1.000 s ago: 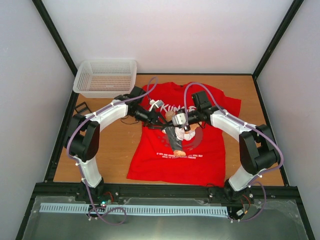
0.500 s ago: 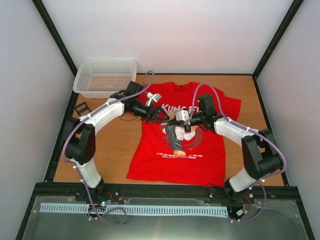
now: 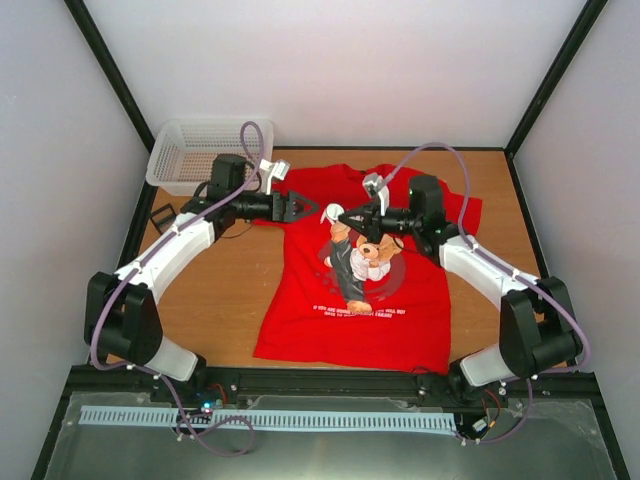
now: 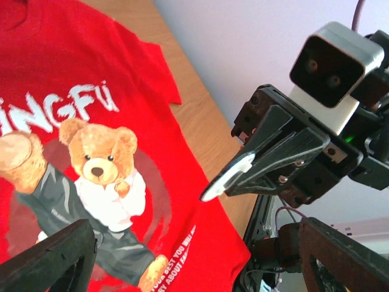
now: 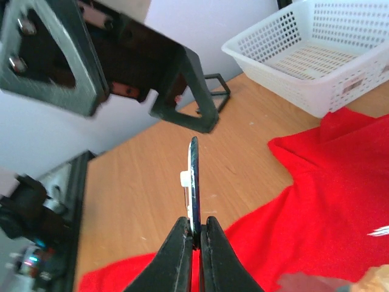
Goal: Pin the brooch onto the clothing
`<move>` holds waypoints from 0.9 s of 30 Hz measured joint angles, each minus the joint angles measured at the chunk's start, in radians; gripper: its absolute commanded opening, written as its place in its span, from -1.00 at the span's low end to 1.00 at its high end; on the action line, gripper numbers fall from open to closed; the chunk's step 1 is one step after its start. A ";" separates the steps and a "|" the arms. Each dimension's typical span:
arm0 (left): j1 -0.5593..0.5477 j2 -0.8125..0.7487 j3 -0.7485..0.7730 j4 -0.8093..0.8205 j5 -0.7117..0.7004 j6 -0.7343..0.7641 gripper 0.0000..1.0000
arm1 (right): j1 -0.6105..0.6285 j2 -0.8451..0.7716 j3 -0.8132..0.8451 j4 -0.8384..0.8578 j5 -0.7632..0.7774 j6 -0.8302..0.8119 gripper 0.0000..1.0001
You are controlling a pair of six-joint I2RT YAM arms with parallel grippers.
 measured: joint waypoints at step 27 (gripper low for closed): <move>-0.077 -0.003 0.029 0.053 0.269 -0.001 -0.44 | -0.002 0.067 0.305 -0.513 -0.410 -0.050 -0.95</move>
